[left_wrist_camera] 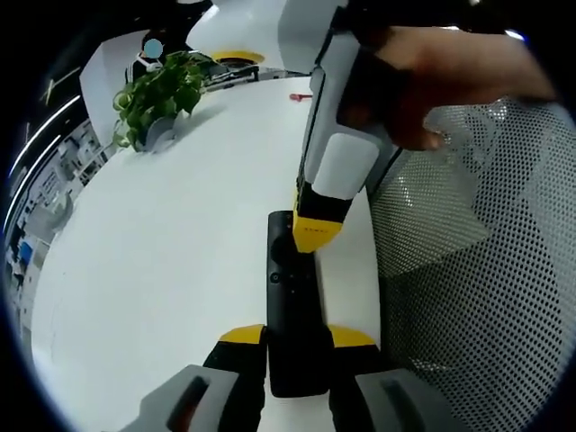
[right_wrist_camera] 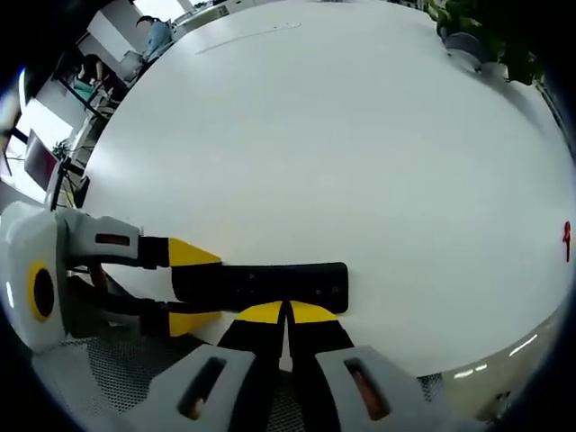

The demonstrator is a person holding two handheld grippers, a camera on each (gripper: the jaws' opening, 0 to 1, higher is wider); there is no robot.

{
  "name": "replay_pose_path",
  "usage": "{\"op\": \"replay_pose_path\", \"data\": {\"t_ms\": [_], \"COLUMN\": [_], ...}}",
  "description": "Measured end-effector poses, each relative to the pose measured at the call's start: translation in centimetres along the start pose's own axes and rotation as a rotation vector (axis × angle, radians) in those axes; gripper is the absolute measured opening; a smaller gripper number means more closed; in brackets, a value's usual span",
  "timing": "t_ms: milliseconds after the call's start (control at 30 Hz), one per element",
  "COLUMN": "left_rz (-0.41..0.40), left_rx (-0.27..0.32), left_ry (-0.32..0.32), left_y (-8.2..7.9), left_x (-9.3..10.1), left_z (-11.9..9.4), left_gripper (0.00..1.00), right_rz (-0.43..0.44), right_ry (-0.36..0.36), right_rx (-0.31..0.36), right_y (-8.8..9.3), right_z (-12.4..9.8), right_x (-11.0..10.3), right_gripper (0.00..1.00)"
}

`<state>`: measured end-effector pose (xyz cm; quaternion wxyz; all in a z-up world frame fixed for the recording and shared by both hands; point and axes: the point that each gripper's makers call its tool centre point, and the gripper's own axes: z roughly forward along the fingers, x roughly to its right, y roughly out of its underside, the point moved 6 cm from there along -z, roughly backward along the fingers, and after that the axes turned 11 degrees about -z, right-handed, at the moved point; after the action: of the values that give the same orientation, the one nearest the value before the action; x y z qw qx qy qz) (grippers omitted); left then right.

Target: Press the specified remote control buttons in sequence, fully releasing each button before pressing the next.

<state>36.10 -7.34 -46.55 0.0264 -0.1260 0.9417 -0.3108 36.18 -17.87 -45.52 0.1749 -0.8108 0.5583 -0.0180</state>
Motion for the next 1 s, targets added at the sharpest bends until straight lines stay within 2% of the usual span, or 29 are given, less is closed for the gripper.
{"op": "replay_pose_path", "data": {"t_ms": [133, 300, 467, 567, 633, 733, 900, 1000], "left_rz": [0.043, 0.224, 0.157, 0.081, 0.030, 0.022, 0.015, -0.043], "left_rx": [0.001, 0.022, 0.026, 0.026, 0.024, 0.027, 0.025, 0.020], "left_ry": [-0.007, -0.024, -0.024, -0.024, -0.016, -0.012, 0.004, 0.056], "left_y": [-0.11, -0.52, -0.45, -0.34, -0.25, -0.24, -0.23, -0.13], "left_x": [0.14, 0.45, 0.20, 0.11, -0.01, -0.05, 0.21, 0.57], "left_z": [-0.04, 0.04, 0.07, 0.12, 0.15, 0.13, 0.18, 0.14], "left_gripper": [0.25, 0.26, 0.25, 0.25, 0.25, 0.25, 0.25, 0.24], "right_rz": [-0.003, -0.003, 0.020, 0.029, 0.038, 0.054, 0.068, 0.070], "right_ry": [0.003, 0.002, -0.009, -0.019, -0.018, -0.020, -0.030, -0.026], "right_rx": [-0.004, -0.005, -0.008, -0.004, 0.025, 0.044, 0.038, 0.022], "right_y": [-0.05, -0.06, 0.01, -0.11, -0.45, -0.62, -0.52, -0.35], "right_z": [0.03, -0.03, -0.12, -0.22, -0.63, -0.83, -0.73, -0.71], "right_x": [0.04, 0.04, 0.02, 0.05, 0.14, 0.35, 0.28, 0.31], "right_gripper": [0.00, 0.00, 0.00, 0.00, 0.00, 0.00, 0.00, 0.00]}}
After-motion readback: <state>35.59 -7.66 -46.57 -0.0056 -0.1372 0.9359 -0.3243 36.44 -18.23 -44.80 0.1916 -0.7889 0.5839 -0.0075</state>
